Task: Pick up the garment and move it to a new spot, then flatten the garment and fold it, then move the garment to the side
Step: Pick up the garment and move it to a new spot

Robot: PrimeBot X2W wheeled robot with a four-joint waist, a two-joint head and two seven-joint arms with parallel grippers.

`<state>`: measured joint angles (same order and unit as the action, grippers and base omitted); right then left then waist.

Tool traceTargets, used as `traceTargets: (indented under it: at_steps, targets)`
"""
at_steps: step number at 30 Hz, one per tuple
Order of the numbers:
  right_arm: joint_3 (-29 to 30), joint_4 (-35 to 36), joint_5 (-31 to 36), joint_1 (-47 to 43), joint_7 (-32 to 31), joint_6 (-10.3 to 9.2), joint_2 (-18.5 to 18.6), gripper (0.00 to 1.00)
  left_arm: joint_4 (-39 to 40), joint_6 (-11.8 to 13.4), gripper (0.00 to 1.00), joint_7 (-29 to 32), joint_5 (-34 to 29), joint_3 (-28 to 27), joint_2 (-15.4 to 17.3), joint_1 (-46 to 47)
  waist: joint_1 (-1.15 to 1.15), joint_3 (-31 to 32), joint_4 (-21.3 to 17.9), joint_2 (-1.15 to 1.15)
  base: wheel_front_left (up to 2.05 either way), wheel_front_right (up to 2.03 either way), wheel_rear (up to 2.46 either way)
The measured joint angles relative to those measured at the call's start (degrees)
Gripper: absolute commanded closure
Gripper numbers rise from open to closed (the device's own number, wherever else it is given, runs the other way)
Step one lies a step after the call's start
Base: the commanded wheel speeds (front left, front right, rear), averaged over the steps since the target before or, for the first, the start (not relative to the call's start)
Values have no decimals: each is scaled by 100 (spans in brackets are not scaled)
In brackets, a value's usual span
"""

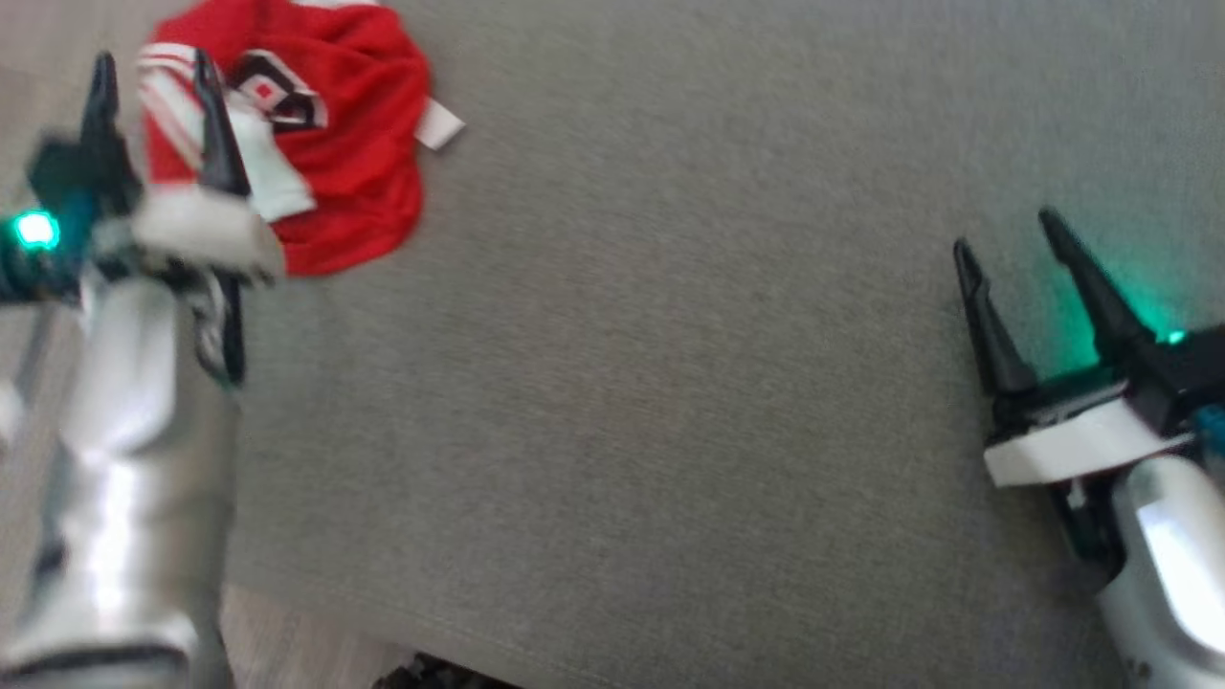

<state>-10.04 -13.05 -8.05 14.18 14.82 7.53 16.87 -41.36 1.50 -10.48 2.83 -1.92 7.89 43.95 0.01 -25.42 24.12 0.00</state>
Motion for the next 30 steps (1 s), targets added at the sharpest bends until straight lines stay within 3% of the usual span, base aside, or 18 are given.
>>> traceTargets:
  at_steps: [4,7,10,11,12,15,19,21,30]
  targets:
    - [-59,265,0,313,15,0,101,0,-1304,3,0,769,102,-159,288,888,0,-338,-268,0,0,0,0]
    - [-52,386,7,518,33,0,164,0,-1983,209,0,984,107,-266,603,1132,-1,-537,-502,0,0,0,0]
    - [-29,486,7,660,41,0,156,0,-2472,211,0,1035,179,-379,780,1190,-1,-697,-728,0,0,0,0]
    - [-7,509,7,690,41,0,145,0,-2507,209,72,835,224,-422,801,1194,-1,-735,-795,0,0,0,0]
    - [31,522,7,723,45,0,123,0,-2497,232,100,487,304,-508,804,1195,-1,-768,-858,0,0,0,0]
    - [151,517,24,751,66,0,27,0,-2372,260,100,-214,326,-509,818,1254,1,-783,-976,0,0,0,0]
    - [244,292,51,677,55,0,-98,0,-1786,263,100,-381,147,-338,920,1432,0,-552,-1018,0,0,0,0]
    - [290,181,49,549,41,0,-249,0,-1071,253,100,-381,112,-327,995,1451,0,-377,-1060,0,0,0,0]
    - [363,-5,-53,34,11,0,-1013,0,1435,-272,100,-407,103,59,1018,1175,-3,637,-1552,0,0,0,0]
